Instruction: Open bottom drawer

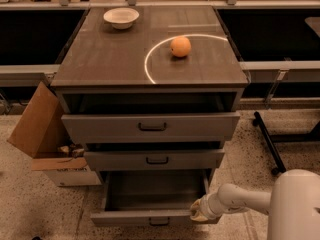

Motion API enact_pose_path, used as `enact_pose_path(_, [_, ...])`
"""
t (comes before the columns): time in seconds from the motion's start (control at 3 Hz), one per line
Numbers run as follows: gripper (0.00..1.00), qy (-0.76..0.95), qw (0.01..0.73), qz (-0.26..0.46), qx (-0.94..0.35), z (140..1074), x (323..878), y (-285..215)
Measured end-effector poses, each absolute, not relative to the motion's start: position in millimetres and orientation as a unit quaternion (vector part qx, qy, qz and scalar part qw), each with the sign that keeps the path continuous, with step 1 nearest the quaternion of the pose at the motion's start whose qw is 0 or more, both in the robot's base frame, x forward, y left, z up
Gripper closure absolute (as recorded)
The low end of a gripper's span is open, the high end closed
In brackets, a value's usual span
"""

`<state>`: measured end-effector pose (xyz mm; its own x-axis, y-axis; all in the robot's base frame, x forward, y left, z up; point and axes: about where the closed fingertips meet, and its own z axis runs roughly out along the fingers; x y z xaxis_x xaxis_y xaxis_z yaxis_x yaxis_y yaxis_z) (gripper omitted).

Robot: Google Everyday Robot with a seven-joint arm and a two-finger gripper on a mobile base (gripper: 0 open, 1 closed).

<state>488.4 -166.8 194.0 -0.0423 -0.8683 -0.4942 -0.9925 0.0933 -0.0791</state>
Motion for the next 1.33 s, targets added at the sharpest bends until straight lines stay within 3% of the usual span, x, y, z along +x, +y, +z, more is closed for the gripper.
enact_pose_path(1.0, [0.11,0.706,0.214,0.149,-0.658,191,485,-162])
enact_pose_path(1.33, [0.00,0.701,0.222,0.153,-0.661,201,498,-180])
